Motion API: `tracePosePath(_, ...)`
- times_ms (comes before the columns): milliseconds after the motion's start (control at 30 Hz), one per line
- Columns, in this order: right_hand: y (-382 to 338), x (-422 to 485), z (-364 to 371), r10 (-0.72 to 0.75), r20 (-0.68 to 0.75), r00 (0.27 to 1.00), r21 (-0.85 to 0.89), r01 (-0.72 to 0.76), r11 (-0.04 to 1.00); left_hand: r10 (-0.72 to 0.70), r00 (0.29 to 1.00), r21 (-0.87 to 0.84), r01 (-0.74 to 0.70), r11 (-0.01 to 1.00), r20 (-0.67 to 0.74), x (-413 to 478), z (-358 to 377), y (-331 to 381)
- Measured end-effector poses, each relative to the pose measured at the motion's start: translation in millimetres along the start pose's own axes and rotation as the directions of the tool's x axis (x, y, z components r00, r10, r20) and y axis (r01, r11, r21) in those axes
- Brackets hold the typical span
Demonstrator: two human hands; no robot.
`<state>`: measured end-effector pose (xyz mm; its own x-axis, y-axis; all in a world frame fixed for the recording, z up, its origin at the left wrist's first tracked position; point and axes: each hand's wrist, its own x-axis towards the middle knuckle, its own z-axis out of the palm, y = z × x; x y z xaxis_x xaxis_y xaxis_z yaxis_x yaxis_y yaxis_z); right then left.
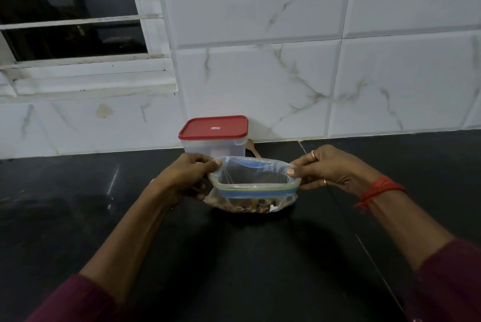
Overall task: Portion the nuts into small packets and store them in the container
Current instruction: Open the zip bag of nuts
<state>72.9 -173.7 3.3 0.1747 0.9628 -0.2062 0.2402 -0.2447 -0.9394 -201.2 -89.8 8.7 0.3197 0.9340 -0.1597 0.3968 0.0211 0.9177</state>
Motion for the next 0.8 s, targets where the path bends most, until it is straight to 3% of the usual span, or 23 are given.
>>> tracePosePath(167,-2,3,8,-0.060,-0.107,0.992,-0.265,0.030,0.964,0.132,0.991,0.222,-0.123,0.967,-0.027,-1,-5,3)
tracePosePath(267,-1,4,11,-0.080,-0.094,0.992,-0.386,0.038,0.922,0.105,0.994,0.252,-0.112,0.961,0.041,-1,-11,4)
tracePosePath(367,2,6,12,-0.040,-0.064,0.997,-0.399,0.011,0.917,0.035,0.994,0.206,-0.056,0.977,0.104,-2,-15,2)
tracePosePath(433,3,6,10,0.014,-0.064,0.998,-0.310,-0.033,0.950,-0.024,0.987,0.107,0.006,0.994,0.162,-1,-17,-1)
tracePosePath(533,7,5,4,0.091,-0.018,0.996,-0.025,-0.092,0.995,-0.091,0.959,-0.105,0.123,0.987,0.270,-1,-18,-6)
tracePosePath(633,9,4,0,0.094,0.080,0.992,0.254,-0.111,0.961,-0.093,0.939,-0.313,0.202,0.928,0.330,1,-16,-8)
tracePosePath(800,2,-3,-6,0.074,0.143,0.987,0.380,-0.123,0.917,-0.044,0.934,-0.466,0.218,0.857,0.355,1,-18,-3)
